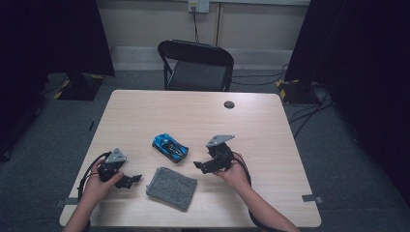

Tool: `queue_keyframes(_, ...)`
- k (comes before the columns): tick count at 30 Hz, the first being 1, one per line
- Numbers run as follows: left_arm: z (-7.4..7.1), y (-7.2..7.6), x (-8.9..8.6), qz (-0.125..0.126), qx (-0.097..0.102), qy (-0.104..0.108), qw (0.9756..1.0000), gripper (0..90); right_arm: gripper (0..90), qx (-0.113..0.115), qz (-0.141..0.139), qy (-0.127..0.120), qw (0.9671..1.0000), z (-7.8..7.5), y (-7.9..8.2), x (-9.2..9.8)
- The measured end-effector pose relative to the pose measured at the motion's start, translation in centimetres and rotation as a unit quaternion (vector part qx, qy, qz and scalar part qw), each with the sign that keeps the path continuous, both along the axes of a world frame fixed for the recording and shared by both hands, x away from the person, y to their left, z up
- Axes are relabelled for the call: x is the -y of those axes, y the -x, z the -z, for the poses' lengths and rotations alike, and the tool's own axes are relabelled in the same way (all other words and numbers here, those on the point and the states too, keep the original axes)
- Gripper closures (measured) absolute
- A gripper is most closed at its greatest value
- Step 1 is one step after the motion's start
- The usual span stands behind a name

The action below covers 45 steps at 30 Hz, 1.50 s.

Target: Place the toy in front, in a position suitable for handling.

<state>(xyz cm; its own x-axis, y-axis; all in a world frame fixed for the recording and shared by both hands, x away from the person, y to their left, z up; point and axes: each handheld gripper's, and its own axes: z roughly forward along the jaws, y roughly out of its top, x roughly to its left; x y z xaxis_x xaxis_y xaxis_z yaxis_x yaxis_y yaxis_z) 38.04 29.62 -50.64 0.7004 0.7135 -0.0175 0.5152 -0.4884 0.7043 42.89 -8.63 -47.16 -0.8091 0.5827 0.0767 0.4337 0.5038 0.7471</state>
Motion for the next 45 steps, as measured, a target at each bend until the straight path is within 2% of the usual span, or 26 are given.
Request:
queue_keyframes(7, 0.0, 0.0, 0.0, 0.0, 0.0, 0.0, 1.0, 0.0, 14.1, -0.006, -0.006, -0.008, 0.9999, 0.0, -0.7, -1.7)
queue_keyframes(9, 0.0, 0.0, 0.0, 0.0, 0.0, 0.0, 1.0, 0.0, 14.1, 0.004, -0.015, 0.0, 0.9999, 0.0, -0.8, -2.6)
queue_keyframes(15, 0.0, 0.0, 0.0, 0.0, 0.0, 0.0, 1.0, 0.0, 14.1, 0.002, -0.025, -0.007, 0.9997, 0.1, -1.5, -4.4)
queue_keyframes(26, 0.0, 0.0, 0.0, 0.0, 0.0, 0.0, 1.0, 0.0, 14.0, -0.008, -0.027, -0.002, 0.9996, 0.1, -2.6, -6.9)
queue_keyframes(32, 0.0, 0.0, 0.0, 0.0, 0.0, -0.001, 1.0, 0.0, 14.0, -0.015, -0.022, -0.009, 0.9996, 0.3, -3.3, -8.2)
queue_keyframes(38, 0.0, 0.0, 0.0, 0.0, -0.001, 0.0, 1.0, 0.0, 14.0, -0.014, -0.028, 0.003, 0.9995, 0.7, -4.0, -9.3)
queue_keyframes(42, 0.0, 0.0, 0.0, 0.0, 0.0, 0.0, 1.0, 0.0, 14.0, -0.019, -0.026, 0.002, 0.9995, 1.1, -4.4, -10.2)
queue_keyframes(45, 0.0, 0.0, 0.0, 0.0, 0.0, 0.0, 1.0, 0.0, 14.2, -0.017, -0.026, 0.013, 0.9994, 1.4, -4.5, -10.8)
